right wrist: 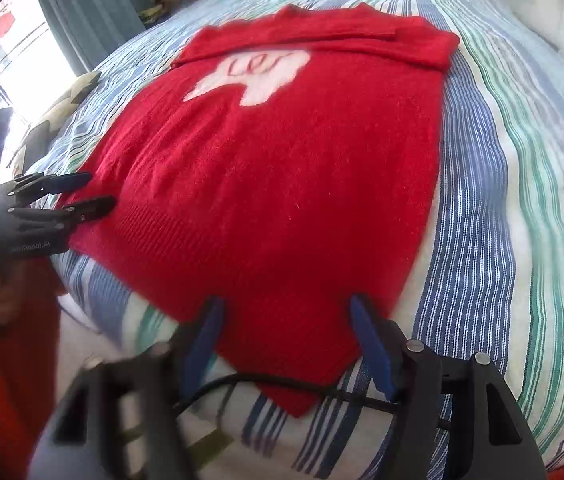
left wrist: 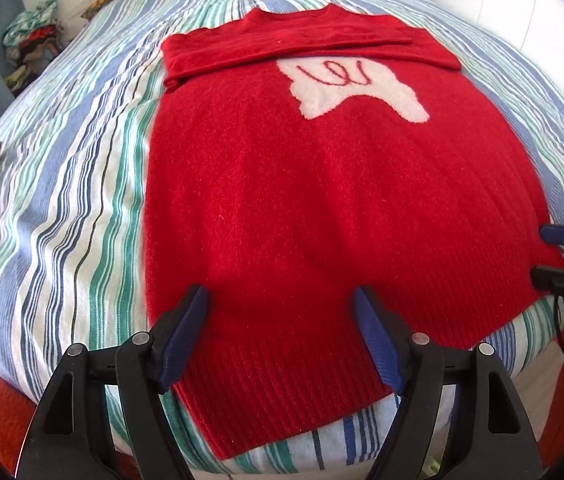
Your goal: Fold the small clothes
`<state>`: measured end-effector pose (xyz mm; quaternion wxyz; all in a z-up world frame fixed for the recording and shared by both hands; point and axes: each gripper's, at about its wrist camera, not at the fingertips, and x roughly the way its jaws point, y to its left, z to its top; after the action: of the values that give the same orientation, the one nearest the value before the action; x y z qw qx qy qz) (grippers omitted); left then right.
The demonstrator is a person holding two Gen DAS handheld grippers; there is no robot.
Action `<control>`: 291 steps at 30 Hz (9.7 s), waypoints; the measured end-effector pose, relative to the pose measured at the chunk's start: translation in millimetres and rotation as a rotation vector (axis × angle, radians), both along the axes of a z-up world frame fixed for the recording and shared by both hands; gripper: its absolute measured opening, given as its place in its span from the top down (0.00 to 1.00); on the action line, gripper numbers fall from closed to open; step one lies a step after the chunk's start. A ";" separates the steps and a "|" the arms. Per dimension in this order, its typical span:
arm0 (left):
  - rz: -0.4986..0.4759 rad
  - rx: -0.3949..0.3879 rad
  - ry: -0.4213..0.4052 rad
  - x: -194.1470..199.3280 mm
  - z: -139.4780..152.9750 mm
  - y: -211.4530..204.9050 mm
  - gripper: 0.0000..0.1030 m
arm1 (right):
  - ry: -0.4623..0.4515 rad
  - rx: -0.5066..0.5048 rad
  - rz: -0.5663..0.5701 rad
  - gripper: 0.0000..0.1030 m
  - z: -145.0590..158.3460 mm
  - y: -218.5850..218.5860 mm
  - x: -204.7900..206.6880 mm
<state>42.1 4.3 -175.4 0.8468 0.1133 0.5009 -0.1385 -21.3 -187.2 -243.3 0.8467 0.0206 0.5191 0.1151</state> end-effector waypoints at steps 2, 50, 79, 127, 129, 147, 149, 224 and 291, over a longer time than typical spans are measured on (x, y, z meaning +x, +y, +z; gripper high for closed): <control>0.002 -0.002 0.002 0.2 -0.2 0.8 0.25 | 0.000 0.000 0.000 0.36 0.0 1.2 0.0; 0.538 -0.137 -0.147 150.2 -30.0 167.3 0.01 | -0.252 -0.123 -0.748 0.00 -2.0 -218.8 37.9; 0.542 -0.117 -0.144 151.5 -28.1 165.7 0.01 | -0.237 -0.152 -0.745 0.00 -7.1 -217.2 44.1; 0.551 -0.086 -0.148 146.5 -28.7 164.1 0.01 | -0.231 -0.155 -0.743 0.00 -7.9 -217.3 46.0; 0.551 -0.088 -0.149 147.2 -28.0 163.7 0.00 | -0.232 -0.155 -0.743 0.00 -7.9 -217.2 46.0; 0.553 -0.102 -0.161 147.9 -28.3 164.6 0.00 | -0.241 -0.154 -0.745 0.00 -6.4 -216.6 45.0; 0.554 -0.104 -0.161 148.5 -28.2 164.6 0.00 | -0.240 -0.155 -0.745 0.00 -6.4 -216.5 45.3; 0.556 -0.110 -0.167 148.5 -29.2 165.5 0.00 | -0.244 -0.160 -0.749 0.00 -7.0 -214.3 44.9; 0.192 -0.384 0.042 -13.3 49.7 94.4 0.02 | -0.271 0.010 -0.029 0.00 164.0 -77.8 -87.6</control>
<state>28.8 98.8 -125.7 0.8515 -0.1012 0.4914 -0.1524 -108.9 -264.9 -79.3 0.9105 0.0163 0.3990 0.1072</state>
